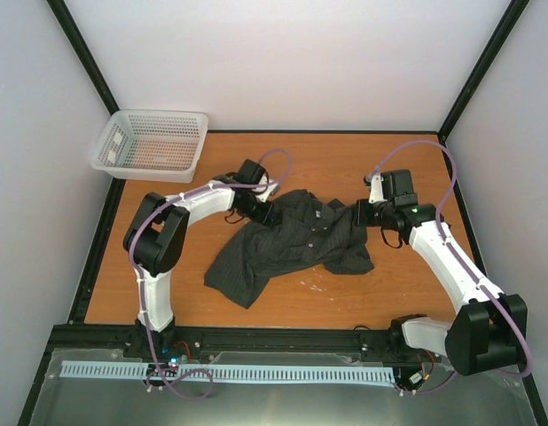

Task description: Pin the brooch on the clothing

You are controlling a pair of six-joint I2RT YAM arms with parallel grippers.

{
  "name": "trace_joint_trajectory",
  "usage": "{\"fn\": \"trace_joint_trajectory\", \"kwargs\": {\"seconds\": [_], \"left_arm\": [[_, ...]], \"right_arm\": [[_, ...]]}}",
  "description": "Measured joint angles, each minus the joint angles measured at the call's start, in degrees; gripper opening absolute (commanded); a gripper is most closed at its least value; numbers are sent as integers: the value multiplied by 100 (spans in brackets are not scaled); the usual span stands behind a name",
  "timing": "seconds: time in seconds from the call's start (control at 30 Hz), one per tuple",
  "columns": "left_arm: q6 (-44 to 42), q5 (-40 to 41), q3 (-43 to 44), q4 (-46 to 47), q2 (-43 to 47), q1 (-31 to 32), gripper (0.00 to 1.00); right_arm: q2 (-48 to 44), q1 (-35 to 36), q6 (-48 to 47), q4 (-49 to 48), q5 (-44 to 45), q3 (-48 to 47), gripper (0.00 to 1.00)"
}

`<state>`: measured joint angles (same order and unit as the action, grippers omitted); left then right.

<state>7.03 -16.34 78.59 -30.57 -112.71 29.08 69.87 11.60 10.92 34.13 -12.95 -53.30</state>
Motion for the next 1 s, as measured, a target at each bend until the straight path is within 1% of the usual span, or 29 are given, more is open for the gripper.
{"fn": "trace_joint_trajectory", "kwargs": {"seconds": [0.07, 0.17, 0.2, 0.37, 0.53, 0.67, 0.73, 0.83, 0.93, 1.0], "left_arm": [[-50, 227, -212, 81, 22, 157, 62], [-105, 667, -483, 162, 83, 308, 35], [-125, 813, -562, 197, 138, 310, 31], [-114, 1434, -723, 229, 741, 284, 24], [-116, 1845, -739, 356, 1779, 282, 17], [-116, 2076, -765, 557, 2490, 280, 14], [-114, 2109, -870, 693, 2743, 280, 14], [-111, 2055, -1329, 964, 3150, 280, 13], [-74, 1849, -1700, 1051, 3292, 280, 13], [-52, 1565, -1908, 1078, 3285, 280, 14]], "right_arm": [[-20, 0, 7, -46, -48, 0, 6], [-22, 0, 31, -92, -125, 0, 6], [-22, 0, 46, -96, -142, 0, 6], [-44, 0, 68, -96, -210, 0, 5], [-66, 0, 70, -92, -214, -87, 6], [-81, 0, 90, -146, -223, -210, 6], [-105, 0, 114, -186, -225, -208, 6], [-188, 0, 205, -350, -227, -13, 6], [-225, -2, 402, -466, -330, 433, 6], [-160, -4, 531, -472, -479, 789, 6]]}}
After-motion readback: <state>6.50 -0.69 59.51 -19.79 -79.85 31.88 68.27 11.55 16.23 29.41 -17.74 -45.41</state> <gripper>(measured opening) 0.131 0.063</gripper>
